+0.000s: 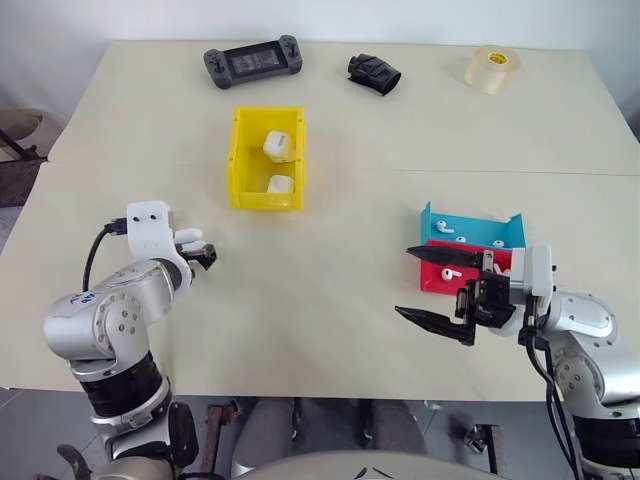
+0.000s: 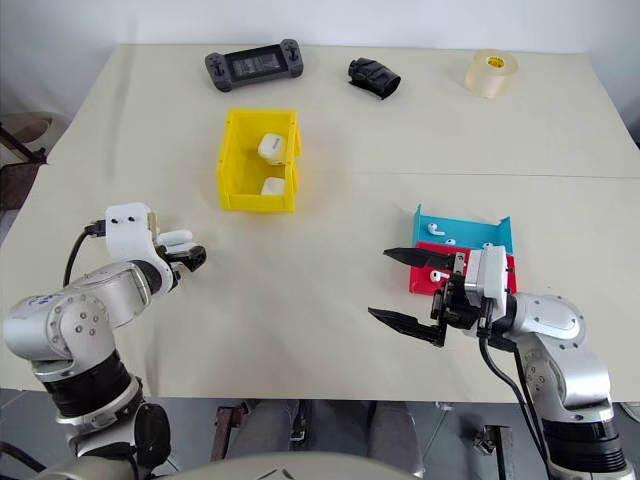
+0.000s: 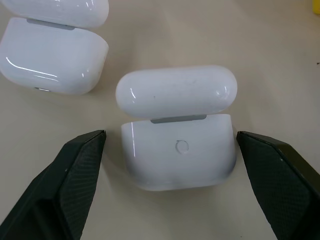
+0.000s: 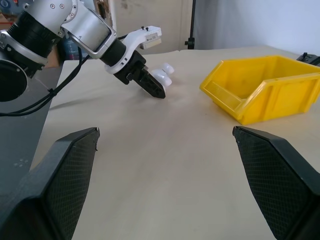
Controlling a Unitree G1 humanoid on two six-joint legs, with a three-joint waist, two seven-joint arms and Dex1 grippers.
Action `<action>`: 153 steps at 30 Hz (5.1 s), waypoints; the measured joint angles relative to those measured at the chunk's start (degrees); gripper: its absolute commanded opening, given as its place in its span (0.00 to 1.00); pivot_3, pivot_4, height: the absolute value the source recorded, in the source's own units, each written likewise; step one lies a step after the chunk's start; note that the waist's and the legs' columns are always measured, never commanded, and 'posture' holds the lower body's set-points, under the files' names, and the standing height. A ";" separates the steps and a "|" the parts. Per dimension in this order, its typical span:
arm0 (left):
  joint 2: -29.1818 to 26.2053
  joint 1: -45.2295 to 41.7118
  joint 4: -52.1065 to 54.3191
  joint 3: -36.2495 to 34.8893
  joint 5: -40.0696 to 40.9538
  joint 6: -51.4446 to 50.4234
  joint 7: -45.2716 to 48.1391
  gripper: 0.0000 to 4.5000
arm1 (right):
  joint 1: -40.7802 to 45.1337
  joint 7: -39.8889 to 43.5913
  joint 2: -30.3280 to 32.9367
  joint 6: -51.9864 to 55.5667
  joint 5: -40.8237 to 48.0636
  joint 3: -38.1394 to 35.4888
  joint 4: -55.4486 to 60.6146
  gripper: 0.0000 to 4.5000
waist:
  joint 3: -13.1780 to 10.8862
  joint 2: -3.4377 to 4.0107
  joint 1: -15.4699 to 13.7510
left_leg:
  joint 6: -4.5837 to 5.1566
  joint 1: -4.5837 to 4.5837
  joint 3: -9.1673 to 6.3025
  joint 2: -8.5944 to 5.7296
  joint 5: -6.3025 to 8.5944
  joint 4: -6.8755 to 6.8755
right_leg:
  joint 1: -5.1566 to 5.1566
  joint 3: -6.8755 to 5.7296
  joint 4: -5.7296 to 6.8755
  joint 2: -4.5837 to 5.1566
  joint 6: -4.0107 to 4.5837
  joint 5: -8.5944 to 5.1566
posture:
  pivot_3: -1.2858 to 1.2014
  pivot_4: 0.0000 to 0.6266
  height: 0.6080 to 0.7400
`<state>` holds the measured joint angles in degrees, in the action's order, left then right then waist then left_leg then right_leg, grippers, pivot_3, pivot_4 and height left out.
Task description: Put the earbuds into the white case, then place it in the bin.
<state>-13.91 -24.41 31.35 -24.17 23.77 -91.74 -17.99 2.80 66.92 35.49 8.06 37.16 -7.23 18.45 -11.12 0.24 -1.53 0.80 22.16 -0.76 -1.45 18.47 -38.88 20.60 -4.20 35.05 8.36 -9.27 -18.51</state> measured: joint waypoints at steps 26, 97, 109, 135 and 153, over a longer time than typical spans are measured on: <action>-34.42 19.45 1.85 6.92 4.07 20.16 36.28 0.67 | 2.47 0.75 -0.94 -0.54 -1.14 0.60 -2.93 1.00 | -0.03 0.03 0.52 | -0.09 -0.02 0.25 0.12 0.03 0.32 | 0.20 0.16 -0.33 -0.02 0.16 -0.08 | 0.52 0.24 1.00; -18.68 18.34 -5.17 20.80 5.22 72.50 77.34 0.61 | -6.66 0.92 9.68 2.13 0.05 -13.57 -2.25 1.00 | -0.01 -0.01 -0.14 | 0.17 0.00 1.20 0.09 -0.17 0.53 | 0.71 0.53 0.25 0.10 0.12 -0.06 | 0.52 0.24 1.00; 0.23 4.81 -20.55 33.27 3.42 91.37 83.04 0.61 | -27.90 2.78 12.18 3.53 0.40 -38.32 3.04 1.00 | 0.03 -0.01 -0.32 | 0.40 -0.08 1.23 0.10 -0.05 0.17 | 0.15 0.25 -0.10 0.06 0.01 0.00 | 0.52 0.24 1.00; -1.24 5.91 -23.45 36.47 1.92 98.42 84.99 0.61 | -0.25 -6.49 37.40 31.37 -3.76 -7.37 0.10 1.00 | 0.19 0.33 0.03 | 0.51 0.15 0.41 0.04 0.02 -0.19 | -0.04 -0.03 -0.60 0.15 -0.05 0.06 | 0.52 0.24 1.00; -2.13 7.03 -20.92 37.73 1.83 96.83 84.19 0.61 | 24.64 -1.88 28.48 30.75 -20.51 21.30 -10.04 1.00 | 0.18 0.36 0.18 | 0.50 0.23 0.37 0.01 0.01 -0.19 | 0.00 -0.15 -0.50 0.16 -0.08 0.08 | 0.52 0.24 1.00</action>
<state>-16.04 -17.39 10.43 13.56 25.60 5.09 66.19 27.45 65.05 63.98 38.81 16.65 14.07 8.41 -10.94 0.60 -1.35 1.30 22.39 -0.39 -1.44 18.48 -39.07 20.60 -4.36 34.56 8.51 -9.35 -18.43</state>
